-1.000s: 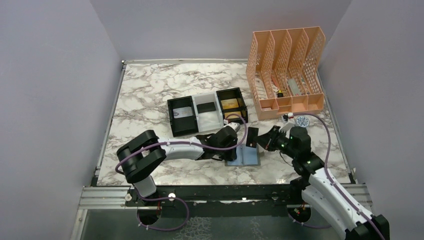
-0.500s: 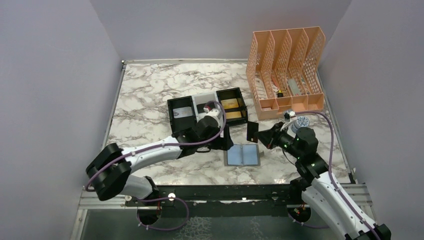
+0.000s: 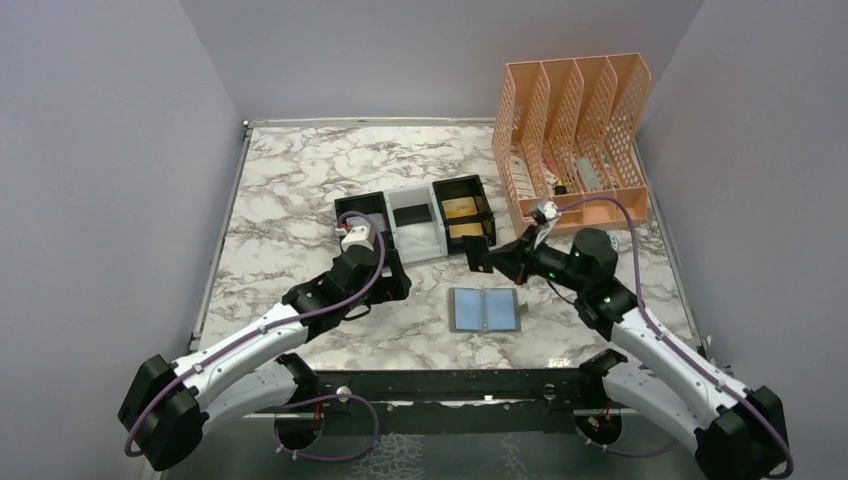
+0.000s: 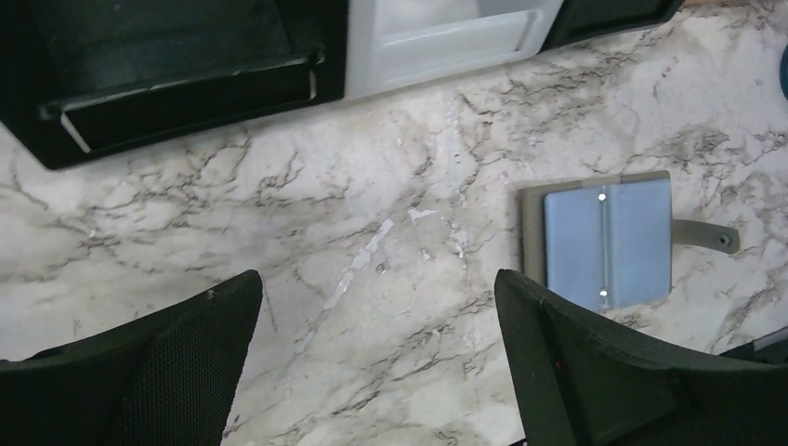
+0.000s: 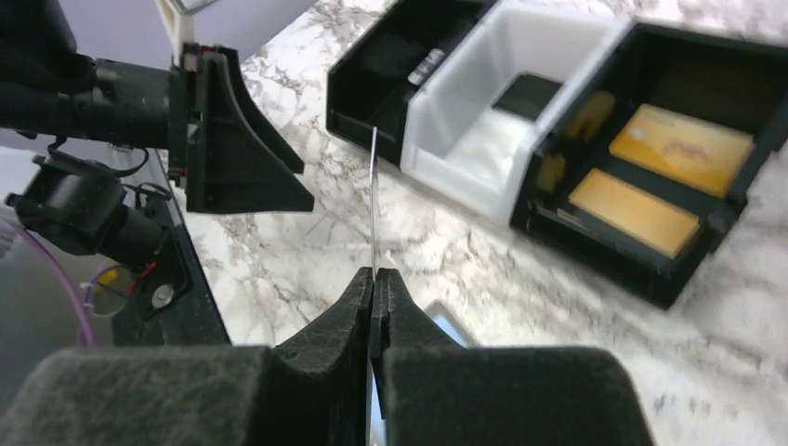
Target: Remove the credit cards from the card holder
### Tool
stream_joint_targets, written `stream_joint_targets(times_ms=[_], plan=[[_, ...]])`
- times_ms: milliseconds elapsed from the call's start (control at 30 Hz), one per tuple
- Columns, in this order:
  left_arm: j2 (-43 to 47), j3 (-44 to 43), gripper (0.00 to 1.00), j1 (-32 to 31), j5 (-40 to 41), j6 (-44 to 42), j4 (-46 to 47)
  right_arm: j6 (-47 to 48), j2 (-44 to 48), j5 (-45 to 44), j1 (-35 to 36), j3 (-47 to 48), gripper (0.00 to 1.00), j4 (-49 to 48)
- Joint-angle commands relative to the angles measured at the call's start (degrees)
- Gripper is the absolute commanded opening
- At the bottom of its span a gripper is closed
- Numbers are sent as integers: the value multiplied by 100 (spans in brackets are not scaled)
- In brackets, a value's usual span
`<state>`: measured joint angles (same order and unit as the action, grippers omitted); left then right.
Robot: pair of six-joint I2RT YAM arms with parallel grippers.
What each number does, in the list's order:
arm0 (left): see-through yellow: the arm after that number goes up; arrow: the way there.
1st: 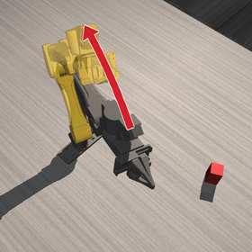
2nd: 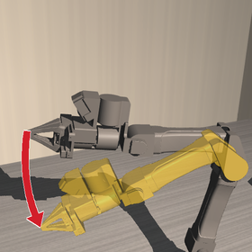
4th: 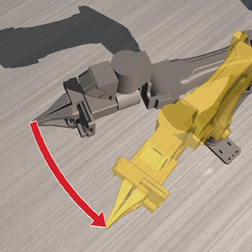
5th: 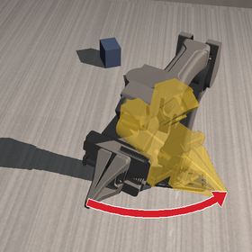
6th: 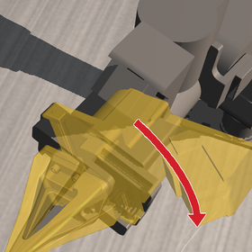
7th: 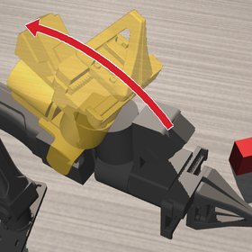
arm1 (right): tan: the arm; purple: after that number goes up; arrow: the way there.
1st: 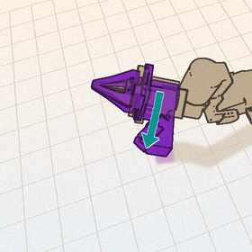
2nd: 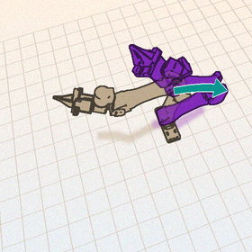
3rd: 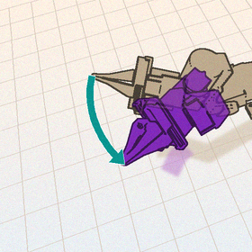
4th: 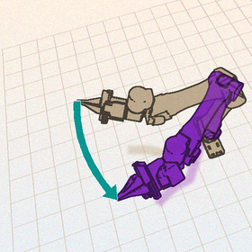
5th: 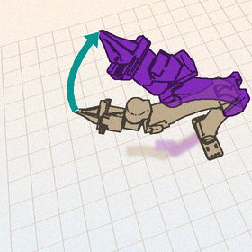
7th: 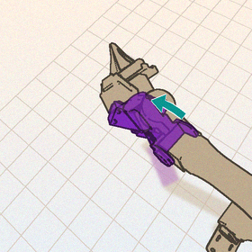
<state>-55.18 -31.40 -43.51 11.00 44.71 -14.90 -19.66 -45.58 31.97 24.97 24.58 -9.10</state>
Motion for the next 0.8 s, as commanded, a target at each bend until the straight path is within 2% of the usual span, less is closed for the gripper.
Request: stream_joint_targets(times_ms=[0, 267, 433, 533, 767], plan=[[571, 331, 99, 42, 428, 329, -230, 1494, -788, -880, 907, 916, 1, 5], [924, 348, 99, 57, 516, 448, -573, 4191, -3165, -2929, 2091, 2778, 1, 505], [1148, 464, 99, 70, 534, 528, -607, 5619, -4208, -2990, 2195, 3501, 1, 405], [1223, 462, 99, 70, 526, 521, -669, 6086, -4687, -3284, 2196, 3723, 1, 51], [1330, 391, 99, 70, 647, 452, -870, 6770, -5739, -3371, 2196, 4455, 1, 196]])
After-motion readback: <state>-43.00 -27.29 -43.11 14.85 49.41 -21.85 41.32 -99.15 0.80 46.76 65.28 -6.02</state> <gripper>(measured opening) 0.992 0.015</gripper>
